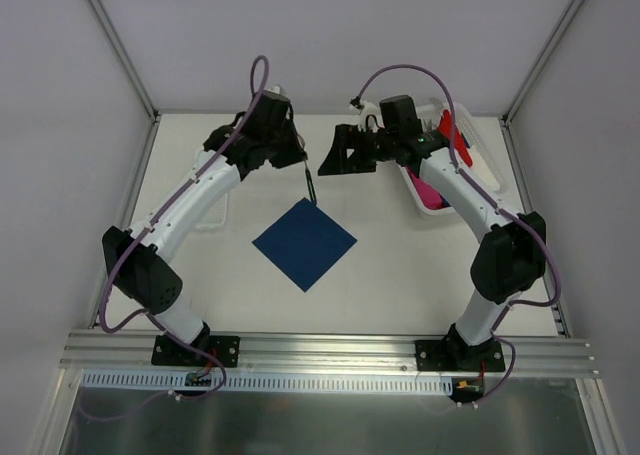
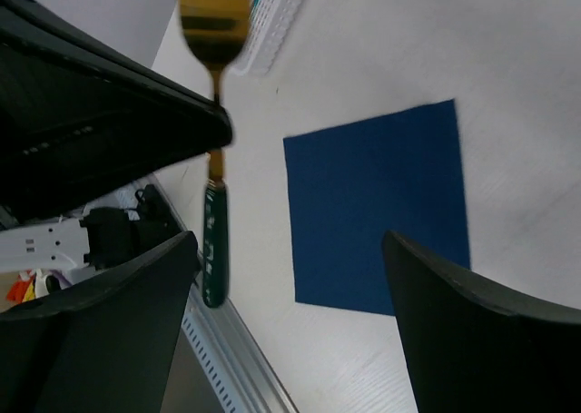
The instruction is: Place the utensils on the paper napkin and roll it up
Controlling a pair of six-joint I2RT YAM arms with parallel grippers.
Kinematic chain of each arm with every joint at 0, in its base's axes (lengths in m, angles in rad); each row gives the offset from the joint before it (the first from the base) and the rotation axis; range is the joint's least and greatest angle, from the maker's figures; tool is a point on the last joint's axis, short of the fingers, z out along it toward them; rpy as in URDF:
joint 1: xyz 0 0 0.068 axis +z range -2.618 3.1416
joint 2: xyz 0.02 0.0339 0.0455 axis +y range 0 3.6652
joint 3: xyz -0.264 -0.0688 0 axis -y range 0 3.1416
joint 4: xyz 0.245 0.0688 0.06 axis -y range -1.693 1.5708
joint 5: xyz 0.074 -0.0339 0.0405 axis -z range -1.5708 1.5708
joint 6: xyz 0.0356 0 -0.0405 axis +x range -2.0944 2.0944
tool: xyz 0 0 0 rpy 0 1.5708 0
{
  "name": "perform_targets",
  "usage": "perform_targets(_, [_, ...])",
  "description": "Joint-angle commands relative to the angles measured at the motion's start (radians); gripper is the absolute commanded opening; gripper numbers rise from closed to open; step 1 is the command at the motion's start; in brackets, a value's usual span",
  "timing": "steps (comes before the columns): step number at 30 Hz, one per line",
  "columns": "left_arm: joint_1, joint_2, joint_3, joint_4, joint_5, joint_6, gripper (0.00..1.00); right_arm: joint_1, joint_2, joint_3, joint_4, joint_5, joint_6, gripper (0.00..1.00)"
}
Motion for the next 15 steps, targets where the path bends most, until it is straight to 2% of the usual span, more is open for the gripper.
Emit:
perform_targets(1, [-0.079,-0.015,-0.009,0.010,-0.112,-0.139,0.00,0.061,-0.103,-0.095,0.056,-0.005,0.028,0.87])
perform_targets(5, [-0.137,-0.023,-0.010,0.010,-0.145,-0.165,0.00,0.096,-0.164,-0.180,0.097,0.011,0.039,0.82])
perform_targets(11, [-0.145,-0.087,-0.067,0.047,-0.141,-0.204,0.00,0.101,-0.218,-0.234,0.108,0.009,0.030,0.64])
perform_targets(14, [-0.150,-0.113,-0.097,0.079,-0.133,-0.220,0.00,0.101,-0.238,-0.258,0.128,-0.006,0.039,0.51])
perform_targets(15, [-0.151,-0.124,-0.104,0.092,-0.133,-0.220,0.00,0.099,-0.239,-0.263,0.142,-0.017,0.041,0.41])
